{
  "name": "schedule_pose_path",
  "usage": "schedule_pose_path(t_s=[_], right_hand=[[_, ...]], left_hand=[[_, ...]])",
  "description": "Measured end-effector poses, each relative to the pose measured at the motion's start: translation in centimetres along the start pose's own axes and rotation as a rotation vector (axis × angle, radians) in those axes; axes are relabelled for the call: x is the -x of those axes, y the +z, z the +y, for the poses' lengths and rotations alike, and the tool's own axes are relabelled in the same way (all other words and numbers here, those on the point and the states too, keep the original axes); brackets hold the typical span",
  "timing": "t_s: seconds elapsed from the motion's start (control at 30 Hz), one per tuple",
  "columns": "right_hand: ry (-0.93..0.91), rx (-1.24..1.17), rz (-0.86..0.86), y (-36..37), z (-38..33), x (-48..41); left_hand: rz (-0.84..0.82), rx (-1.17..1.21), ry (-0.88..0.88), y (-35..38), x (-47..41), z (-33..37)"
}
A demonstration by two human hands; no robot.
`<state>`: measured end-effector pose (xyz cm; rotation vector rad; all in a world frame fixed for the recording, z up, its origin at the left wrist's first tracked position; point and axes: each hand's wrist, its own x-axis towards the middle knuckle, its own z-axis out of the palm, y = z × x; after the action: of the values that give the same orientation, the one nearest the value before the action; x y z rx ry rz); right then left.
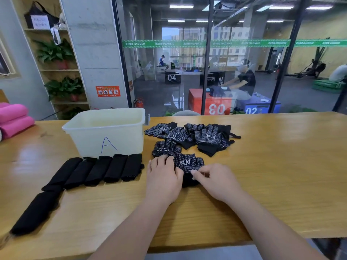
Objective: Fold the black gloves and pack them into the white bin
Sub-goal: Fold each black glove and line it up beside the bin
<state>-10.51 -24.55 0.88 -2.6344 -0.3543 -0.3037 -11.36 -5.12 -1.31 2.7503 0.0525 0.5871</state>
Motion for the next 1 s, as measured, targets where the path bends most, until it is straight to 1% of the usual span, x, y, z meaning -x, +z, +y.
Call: schedule_pose_path(t_s=[0.03, 0.1, 0.17, 0.2, 0.27, 0.33, 0.37, 0.47, 0.63, 0.7, 0.8, 0.87, 0.93, 1.0], right_hand=[[-0.023, -0.044, -0.008, -0.1, 0.0, -0.5], [-0.046, -0.103, 0.08, -0.3, 0.7, -1.9], [-0.037, -0.005, 0.171, -0.4, 2.0, -3.8], [-0.025, 0.092, 0.154, -0.4, 2.7, -4.6], [0.016, 0.237, 0.043, -0.4, 3.8, -6.0], [0.045, 0.27, -0.052, 0.0, 4.5, -6.5], [0.057, 0.264, -0.062, 0.4, 4.9, -6.6], [0.064, 0.255, -0.01, 1.3, 5.6, -6.4], [0.042, 0.269, 0.056, 1.4, 6.1, -6.3], [0.04, 0.275, 0.046, 1.3, 5.8, -6.2], [0.036, 0.286, -0.019, 1.4, 5.6, -6.2], [0.041, 0.284, -0.023, 1.5, 5.8, -6.2], [0.038, 0.275, 0.003, 1.5, 5.9, -6.2], [0.028, 0.256, 0.032, 1.4, 5.8, -6.1]], left_hand=[[-0.008, 0.002, 0.003, -0.1, 0.0, 0.1], [-0.044, -0.011, 0.018, -0.1, 0.1, 0.1], [-0.094, -0.026, 0.035, -0.1, 0.0, 0.2], [-0.124, -0.023, 0.042, 0.0, -0.1, 0.1], [-0.17, -0.011, 0.045, 0.0, -0.3, 0.1], [-0.163, -0.003, 0.054, 0.0, -0.4, 0.1], [-0.145, -0.004, 0.067, -0.1, -0.4, 0.1], [-0.098, 0.003, 0.117, -0.2, -0.3, 0.1], [-0.103, 0.033, 0.123, -0.3, -0.1, 0.1], [-0.092, 0.022, 0.078, -0.5, -0.1, 0.3], [-0.075, 0.021, -0.032, -0.4, -0.1, 0.2], [-0.073, 0.013, -0.09, -0.3, -0.2, 0.2], [-0.08, 0.005, -0.105, -0.2, -0.2, 0.1], [-0.077, 0.028, -0.07, -0.3, -0.3, 0.0]])
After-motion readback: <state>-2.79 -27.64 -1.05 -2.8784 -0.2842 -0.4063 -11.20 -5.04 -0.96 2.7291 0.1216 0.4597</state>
